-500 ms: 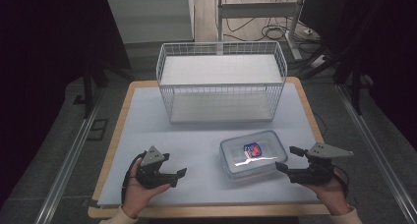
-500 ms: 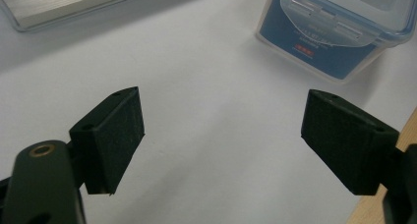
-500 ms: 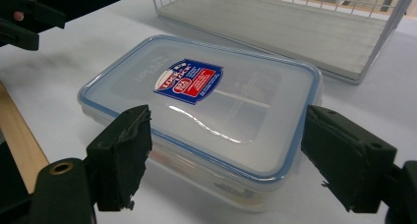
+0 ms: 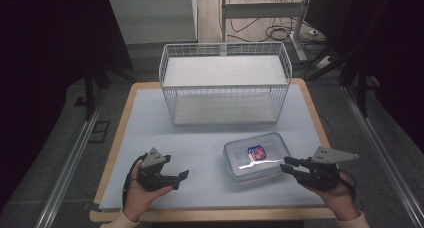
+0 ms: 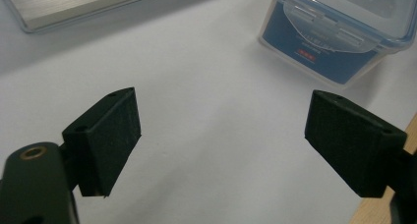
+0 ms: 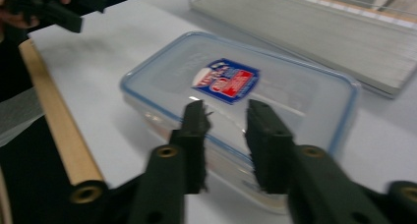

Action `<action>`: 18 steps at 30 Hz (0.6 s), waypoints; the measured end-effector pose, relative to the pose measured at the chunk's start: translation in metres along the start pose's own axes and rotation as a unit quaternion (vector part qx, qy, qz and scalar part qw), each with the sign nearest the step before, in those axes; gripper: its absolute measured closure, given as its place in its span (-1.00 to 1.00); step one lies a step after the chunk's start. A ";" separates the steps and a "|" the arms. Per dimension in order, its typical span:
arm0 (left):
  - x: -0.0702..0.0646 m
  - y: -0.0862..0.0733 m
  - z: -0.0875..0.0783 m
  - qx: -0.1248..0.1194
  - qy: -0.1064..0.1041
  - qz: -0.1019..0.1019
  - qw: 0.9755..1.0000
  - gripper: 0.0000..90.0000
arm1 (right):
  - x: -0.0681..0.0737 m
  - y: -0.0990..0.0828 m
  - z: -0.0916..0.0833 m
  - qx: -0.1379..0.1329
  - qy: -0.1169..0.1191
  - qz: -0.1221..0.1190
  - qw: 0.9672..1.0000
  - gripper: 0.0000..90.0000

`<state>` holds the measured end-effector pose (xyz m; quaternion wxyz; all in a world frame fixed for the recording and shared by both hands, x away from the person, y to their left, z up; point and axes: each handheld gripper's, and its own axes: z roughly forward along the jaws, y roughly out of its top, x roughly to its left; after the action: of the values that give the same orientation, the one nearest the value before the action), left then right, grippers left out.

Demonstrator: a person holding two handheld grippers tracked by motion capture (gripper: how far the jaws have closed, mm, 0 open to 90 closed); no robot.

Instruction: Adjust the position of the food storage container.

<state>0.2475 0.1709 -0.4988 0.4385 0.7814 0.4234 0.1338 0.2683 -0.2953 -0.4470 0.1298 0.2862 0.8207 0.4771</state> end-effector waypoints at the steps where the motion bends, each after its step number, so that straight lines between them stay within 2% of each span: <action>1: 0.000 0.000 0.000 0.000 0.000 0.000 1.000 -0.70 | 0.002 0.001 0.000 0.001 0.005 -0.004 1.000 0.66; 4: -0.002 0.000 0.001 0.002 -0.002 0.004 1.000 -0.70 | 0.006 0.005 0.002 0.003 0.015 -0.013 1.000 0.79; 5: -0.002 -0.001 0.002 0.003 -0.003 0.004 1.000 -0.70 | 0.012 0.007 0.004 0.006 0.026 -0.022 0.999 0.91; 7: -0.002 -0.001 0.002 0.003 -0.003 0.003 1.000 -0.70 | 0.018 0.009 0.009 0.014 0.038 -0.032 0.999 0.98; 10: -0.001 -0.001 0.002 0.004 -0.002 0.002 1.000 -0.70 | 0.023 0.011 0.015 0.022 0.051 -0.043 0.998 0.98; 13: 0.000 -0.001 0.002 0.004 -0.002 0.001 1.000 -0.70 | 0.039 0.013 0.032 0.044 0.074 -0.065 0.994 0.99; 15: 0.000 -0.001 0.002 0.004 -0.003 0.001 1.000 -0.70 | 0.042 0.013 0.036 0.050 0.078 -0.068 0.993 0.99; 16: 0.000 -0.002 0.002 0.005 -0.003 0.001 1.000 -0.70 | 0.053 0.013 0.049 0.069 0.090 -0.082 0.990 0.99; 18: -0.001 -0.002 0.002 0.006 -0.004 0.002 1.000 -0.70 | 0.056 0.013 0.053 0.074 0.093 -0.085 0.989 0.99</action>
<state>0.2474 0.1697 -0.5014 0.4354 0.7853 0.4207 0.1296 0.2536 -0.2193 -0.4596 0.0717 0.1782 0.8839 0.4264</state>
